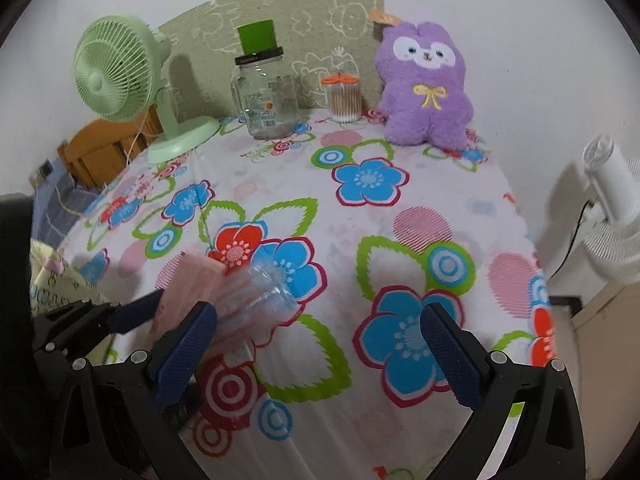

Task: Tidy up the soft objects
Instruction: 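Grasp the clear plastic bag with the right tool while the left holds the card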

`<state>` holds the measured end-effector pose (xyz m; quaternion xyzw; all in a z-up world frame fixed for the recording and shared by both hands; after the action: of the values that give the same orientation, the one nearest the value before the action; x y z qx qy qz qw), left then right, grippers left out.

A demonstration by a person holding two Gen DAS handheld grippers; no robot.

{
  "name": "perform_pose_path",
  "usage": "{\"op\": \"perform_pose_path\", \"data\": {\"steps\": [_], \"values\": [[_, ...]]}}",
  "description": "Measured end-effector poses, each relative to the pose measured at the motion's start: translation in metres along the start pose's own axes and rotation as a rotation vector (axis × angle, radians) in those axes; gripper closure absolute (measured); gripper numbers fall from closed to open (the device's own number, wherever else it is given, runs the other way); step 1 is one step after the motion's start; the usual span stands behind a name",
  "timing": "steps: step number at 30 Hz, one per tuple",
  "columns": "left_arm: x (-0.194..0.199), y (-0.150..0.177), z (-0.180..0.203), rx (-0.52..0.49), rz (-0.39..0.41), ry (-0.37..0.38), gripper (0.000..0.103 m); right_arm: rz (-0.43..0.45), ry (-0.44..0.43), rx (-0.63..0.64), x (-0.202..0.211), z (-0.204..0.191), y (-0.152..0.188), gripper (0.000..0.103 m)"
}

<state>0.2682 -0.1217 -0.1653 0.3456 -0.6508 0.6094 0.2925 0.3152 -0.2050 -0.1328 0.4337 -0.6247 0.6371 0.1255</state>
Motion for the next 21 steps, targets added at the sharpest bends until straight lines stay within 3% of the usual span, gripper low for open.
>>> {"op": "perform_pose_path", "data": {"steps": [8,21], "values": [[0.028,0.020,0.029,-0.062,0.017,0.100,0.063,-0.002,0.020,0.025,0.015,0.000,0.004,0.000],[0.037,0.028,0.001,-0.032,0.042,-0.029,0.063,-0.012,0.069,0.031,0.023,-0.017,0.023,0.000]]}}
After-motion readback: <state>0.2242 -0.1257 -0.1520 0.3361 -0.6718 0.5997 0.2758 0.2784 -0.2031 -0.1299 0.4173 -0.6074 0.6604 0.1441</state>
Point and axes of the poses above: each gripper's, at about its wrist camera, not at the fingertips, and x roughly against the way its jaws point, z to its right, y to its underside, the point moved 6 cm from there along -x, roughly the way its jaws point, and after that the axes turned 5 degrees about -y, right-handed, at the moved point
